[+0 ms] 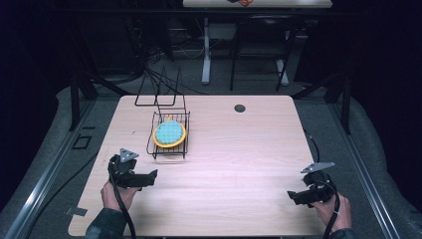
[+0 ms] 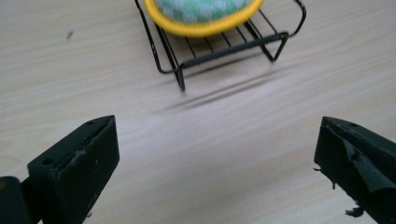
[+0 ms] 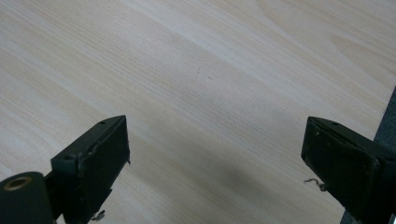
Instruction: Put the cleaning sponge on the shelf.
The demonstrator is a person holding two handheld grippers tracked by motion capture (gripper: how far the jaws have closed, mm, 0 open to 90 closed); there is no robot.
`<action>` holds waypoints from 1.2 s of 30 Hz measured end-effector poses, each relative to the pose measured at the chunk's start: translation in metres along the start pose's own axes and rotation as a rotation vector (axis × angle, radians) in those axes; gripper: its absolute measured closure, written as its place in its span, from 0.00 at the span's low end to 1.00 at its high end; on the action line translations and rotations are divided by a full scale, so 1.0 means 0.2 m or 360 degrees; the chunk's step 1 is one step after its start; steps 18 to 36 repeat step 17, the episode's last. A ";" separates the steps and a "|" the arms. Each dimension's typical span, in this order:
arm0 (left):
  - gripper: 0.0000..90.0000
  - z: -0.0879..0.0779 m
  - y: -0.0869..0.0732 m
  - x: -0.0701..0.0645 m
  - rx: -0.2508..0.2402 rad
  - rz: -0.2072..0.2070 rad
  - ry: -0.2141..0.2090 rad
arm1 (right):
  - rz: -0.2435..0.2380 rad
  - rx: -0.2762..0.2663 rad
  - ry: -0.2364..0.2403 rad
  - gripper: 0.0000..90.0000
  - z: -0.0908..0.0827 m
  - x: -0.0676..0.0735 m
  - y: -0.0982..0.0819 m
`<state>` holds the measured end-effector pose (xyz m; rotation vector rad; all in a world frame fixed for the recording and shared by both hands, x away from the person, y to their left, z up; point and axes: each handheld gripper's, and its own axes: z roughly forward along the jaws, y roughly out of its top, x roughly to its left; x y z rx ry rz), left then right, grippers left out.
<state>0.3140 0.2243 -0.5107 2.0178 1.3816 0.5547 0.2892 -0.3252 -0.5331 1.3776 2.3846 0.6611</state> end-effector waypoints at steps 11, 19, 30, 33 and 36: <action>0.00 0.04 -0.06 0.01 0.0095 0.0064 -0.0058 | -0.0004 0.0000 -0.0009 0.08 0.01 0.00 0.00; 0.00 0.06 -0.06 0.03 0.0113 0.0057 -0.0069 | -0.0013 0.0005 -0.0005 0.08 0.01 0.00 -0.01; 0.00 0.06 -0.06 0.03 0.0113 0.0057 -0.0069 | -0.0013 0.0005 -0.0005 0.08 0.01 0.00 -0.01; 0.00 0.06 -0.06 0.03 0.0113 0.0057 -0.0069 | -0.0013 0.0005 -0.0005 0.08 0.01 0.00 -0.01; 0.00 0.06 -0.06 0.03 0.0113 0.0057 -0.0069 | -0.0013 0.0005 -0.0005 0.08 0.01 0.00 -0.01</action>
